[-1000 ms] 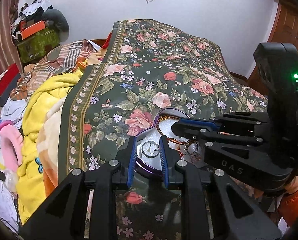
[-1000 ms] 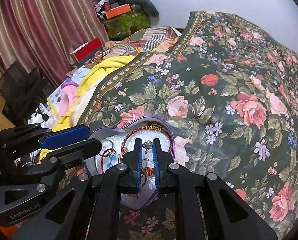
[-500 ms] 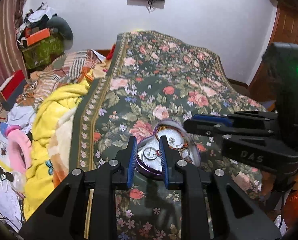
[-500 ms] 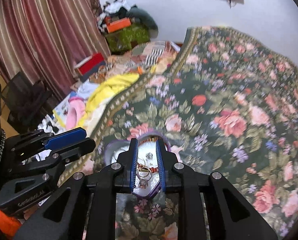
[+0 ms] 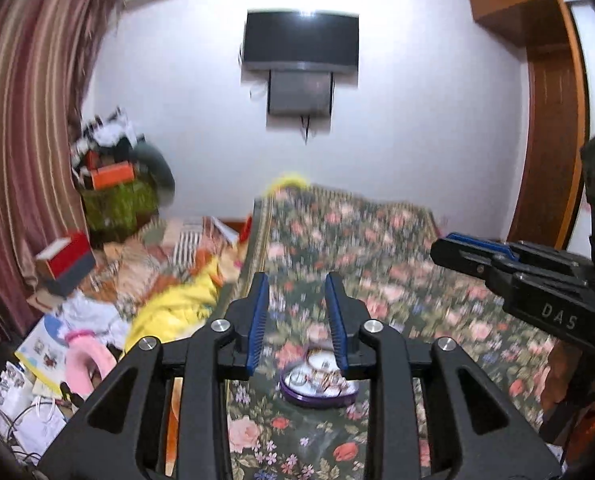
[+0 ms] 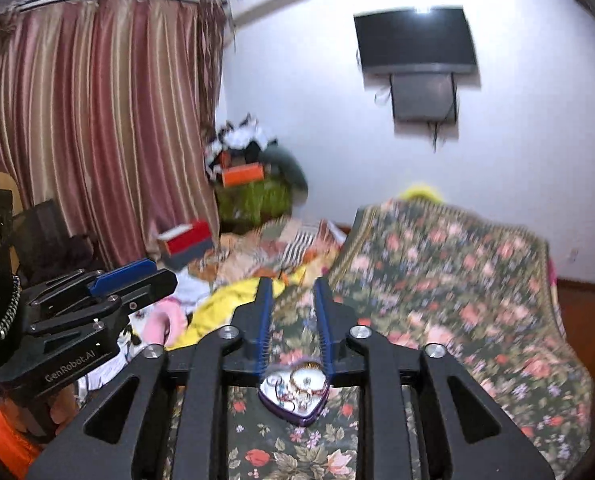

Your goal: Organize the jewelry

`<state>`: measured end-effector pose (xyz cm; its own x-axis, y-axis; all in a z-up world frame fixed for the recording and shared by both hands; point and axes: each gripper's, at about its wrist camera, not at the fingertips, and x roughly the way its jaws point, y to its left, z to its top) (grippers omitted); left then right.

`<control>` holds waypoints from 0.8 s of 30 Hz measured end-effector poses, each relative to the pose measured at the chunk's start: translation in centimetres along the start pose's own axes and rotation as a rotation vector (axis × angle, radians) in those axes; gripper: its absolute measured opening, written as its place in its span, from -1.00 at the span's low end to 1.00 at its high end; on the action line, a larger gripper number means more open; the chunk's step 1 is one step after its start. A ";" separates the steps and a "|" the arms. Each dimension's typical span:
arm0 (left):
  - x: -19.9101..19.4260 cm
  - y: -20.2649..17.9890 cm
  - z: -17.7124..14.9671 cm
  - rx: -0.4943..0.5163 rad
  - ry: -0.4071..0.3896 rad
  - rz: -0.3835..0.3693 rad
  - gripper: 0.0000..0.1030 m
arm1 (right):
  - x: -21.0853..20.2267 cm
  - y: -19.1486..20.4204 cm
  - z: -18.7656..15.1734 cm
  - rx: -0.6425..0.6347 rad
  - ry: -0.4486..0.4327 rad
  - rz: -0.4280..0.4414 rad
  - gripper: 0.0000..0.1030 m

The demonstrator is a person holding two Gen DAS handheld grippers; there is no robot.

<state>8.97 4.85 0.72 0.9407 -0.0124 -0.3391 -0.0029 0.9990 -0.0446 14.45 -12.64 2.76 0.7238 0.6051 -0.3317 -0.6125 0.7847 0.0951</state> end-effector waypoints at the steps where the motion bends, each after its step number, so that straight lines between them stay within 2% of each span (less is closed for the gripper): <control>1: -0.7 -0.1 0.2 -0.002 -0.018 -0.001 -0.34 | -0.6 0.2 0.1 -0.006 -0.022 -0.013 -0.15; 3: -2.3 -0.4 0.7 0.000 -0.063 0.008 -0.23 | -2.0 0.8 0.2 -0.021 -0.078 -0.048 0.06; 5: -3.8 -0.7 0.9 0.009 -0.107 0.029 -0.05 | -2.9 1.3 0.3 -0.033 -0.114 -0.070 0.15; 7: -5.0 -0.8 1.0 0.008 -0.132 0.038 0.18 | -3.6 1.7 0.4 -0.045 -0.134 -0.091 0.31; 11: -6.2 -0.5 1.0 -0.014 -0.150 0.056 0.31 | -4.1 2.0 0.3 -0.042 -0.145 -0.120 0.55; 15: -6.3 -0.1 0.9 -0.040 -0.149 0.076 0.72 | -4.3 2.0 0.2 -0.038 -0.141 -0.140 0.64; 17: -6.3 0.2 0.8 -0.056 -0.141 0.081 0.73 | -4.5 2.0 0.0 -0.035 -0.135 -0.149 0.71; 19: -6.5 0.3 0.5 -0.069 -0.131 0.078 0.73 | -4.6 1.9 0.0 -0.030 -0.135 -0.157 0.91; 24: -6.3 0.6 0.2 -0.080 -0.120 0.080 0.74 | -5.0 2.1 0.0 -0.031 -0.148 -0.171 0.98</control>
<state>3.07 5.49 3.02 0.9701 0.0772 -0.2301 -0.1021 0.9899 -0.0982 9.55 -14.06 4.63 0.8555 0.4781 -0.1986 -0.4844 0.8747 0.0192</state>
